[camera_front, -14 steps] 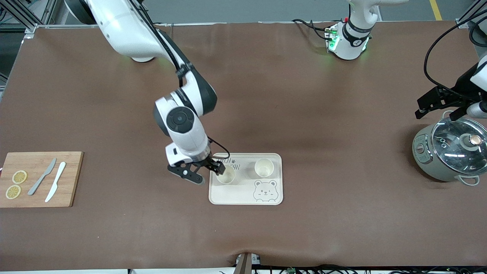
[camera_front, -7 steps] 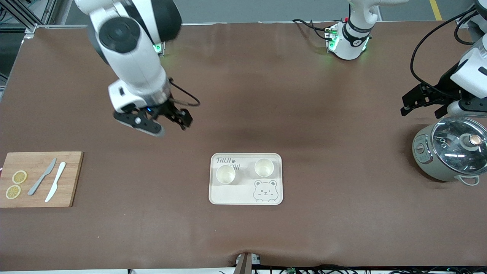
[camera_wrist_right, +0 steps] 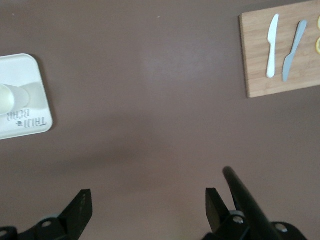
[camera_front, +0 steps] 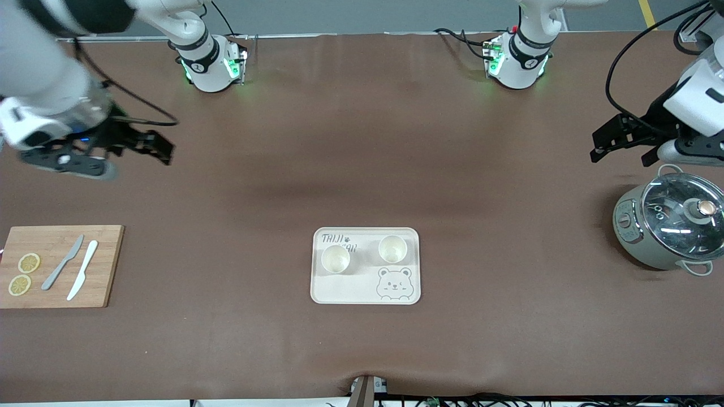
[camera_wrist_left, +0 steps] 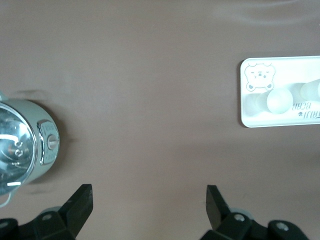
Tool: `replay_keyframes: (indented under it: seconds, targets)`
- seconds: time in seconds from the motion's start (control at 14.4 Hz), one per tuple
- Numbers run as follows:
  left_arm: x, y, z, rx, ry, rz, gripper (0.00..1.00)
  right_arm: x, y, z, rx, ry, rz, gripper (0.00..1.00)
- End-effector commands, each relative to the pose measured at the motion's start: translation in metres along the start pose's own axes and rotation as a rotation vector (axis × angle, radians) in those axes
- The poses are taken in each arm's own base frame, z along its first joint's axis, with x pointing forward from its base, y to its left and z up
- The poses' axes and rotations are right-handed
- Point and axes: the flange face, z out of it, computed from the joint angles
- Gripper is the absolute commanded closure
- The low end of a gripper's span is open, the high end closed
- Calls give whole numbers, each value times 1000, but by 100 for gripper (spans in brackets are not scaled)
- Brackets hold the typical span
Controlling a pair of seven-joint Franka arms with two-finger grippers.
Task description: Place white IKEA cup upright on tray with both arms
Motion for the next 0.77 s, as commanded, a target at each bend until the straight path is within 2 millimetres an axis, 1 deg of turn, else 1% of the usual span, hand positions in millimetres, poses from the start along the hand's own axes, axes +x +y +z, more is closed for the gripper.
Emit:
replay_keyframes:
  seconds: [0.0,0.07,0.21,0.28,0.42,0.56,0.63,0.7]
  targets:
    - [-6,15,-12,18,-10,-14,0,14,72,9,36,-2,-46,0]
    - [-8,16,-12,19,-18,-11,0,18,89,11,38,-3,-40,0]
    - [-9,17,-13,18,-22,-10,0,25,103,19,38,-5,-19,0]
    - [-9,16,-14,17,-20,-11,0,32,110,32,40,-8,-6,0]
    - [-9,18,-16,20,-15,-3,0,34,106,37,40,2,-12,0]
    - [-10,17,-16,23,-27,-3,0,32,106,36,40,-5,-29,0]
    - [-13,16,-14,33,-52,4,0,30,112,36,40,-14,-86,0]
    - [-14,15,-12,69,-65,21,0,28,128,36,42,-27,-127,0]
